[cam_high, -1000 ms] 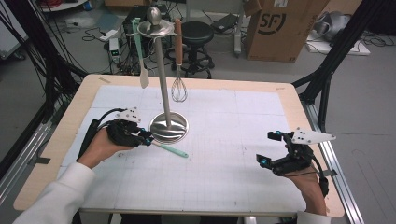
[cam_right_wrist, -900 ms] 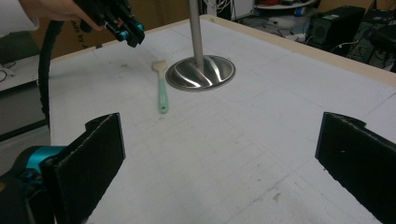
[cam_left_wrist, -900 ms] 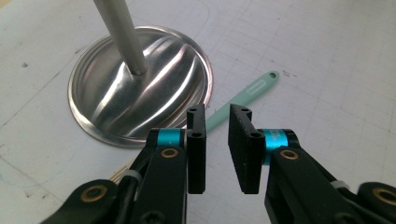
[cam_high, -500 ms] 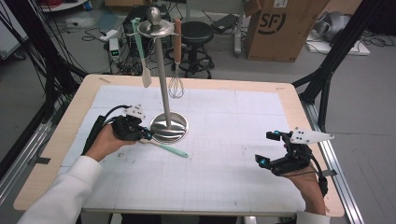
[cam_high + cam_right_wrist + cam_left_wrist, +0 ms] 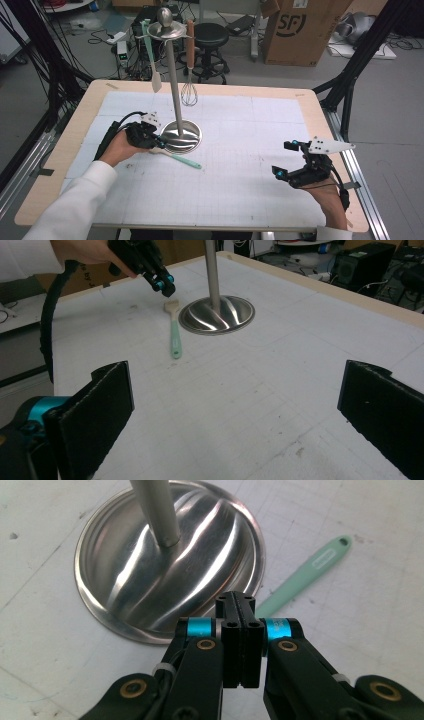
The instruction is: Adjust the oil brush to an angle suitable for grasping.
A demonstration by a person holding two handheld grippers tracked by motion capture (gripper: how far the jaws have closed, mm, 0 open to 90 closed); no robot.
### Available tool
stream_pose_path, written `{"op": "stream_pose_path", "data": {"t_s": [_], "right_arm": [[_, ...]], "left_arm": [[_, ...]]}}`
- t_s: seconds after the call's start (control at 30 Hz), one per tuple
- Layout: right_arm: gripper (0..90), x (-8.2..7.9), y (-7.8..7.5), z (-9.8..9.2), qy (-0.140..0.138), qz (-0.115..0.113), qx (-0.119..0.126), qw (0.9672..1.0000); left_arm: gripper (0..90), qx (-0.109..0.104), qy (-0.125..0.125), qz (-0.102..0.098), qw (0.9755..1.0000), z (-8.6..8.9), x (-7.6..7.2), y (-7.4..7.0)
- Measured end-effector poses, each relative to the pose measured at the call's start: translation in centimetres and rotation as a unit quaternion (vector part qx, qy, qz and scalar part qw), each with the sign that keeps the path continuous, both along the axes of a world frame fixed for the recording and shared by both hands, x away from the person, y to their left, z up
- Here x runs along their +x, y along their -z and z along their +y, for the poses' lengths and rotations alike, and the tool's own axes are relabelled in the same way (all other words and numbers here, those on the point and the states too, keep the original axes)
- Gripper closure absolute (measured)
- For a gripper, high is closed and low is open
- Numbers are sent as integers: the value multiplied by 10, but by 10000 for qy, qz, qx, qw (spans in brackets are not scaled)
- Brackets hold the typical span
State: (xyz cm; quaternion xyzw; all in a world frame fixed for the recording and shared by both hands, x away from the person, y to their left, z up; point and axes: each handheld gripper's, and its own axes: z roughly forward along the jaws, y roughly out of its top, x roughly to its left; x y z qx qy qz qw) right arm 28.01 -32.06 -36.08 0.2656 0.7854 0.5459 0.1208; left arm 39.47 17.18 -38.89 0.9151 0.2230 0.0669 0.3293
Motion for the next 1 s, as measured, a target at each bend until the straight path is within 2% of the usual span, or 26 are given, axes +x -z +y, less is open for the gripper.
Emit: {"op": "stream_pose_path", "data": {"t_s": [0.1, 0.13, 0.37, 0.47, 1.0], "right_arm": [[5, 1, 1, 1, -10, 16, -19, 10000], [5, 1, 1, 1, -10, 11, -22, 10000], [5, 0, 1, 1, -7, 27, -41, 10000], [5, 0, 1, 2, -5, 28, -50, 10000], [5, -1, 1, 0, 1, 23, -33, 10000]], "left_arm": [[899, 52, 41, 15, 10000, -1, 3, 1], [899, 175, 157, -5, 9997, -1, 5, 1], [900, 405, 380, 53, 9984, -6, 10, 11], [900, 402, 451, 53, 9982, -7, 10, 13], [899, 587, 413, 119, 9973, -8, 14, 20]]}}
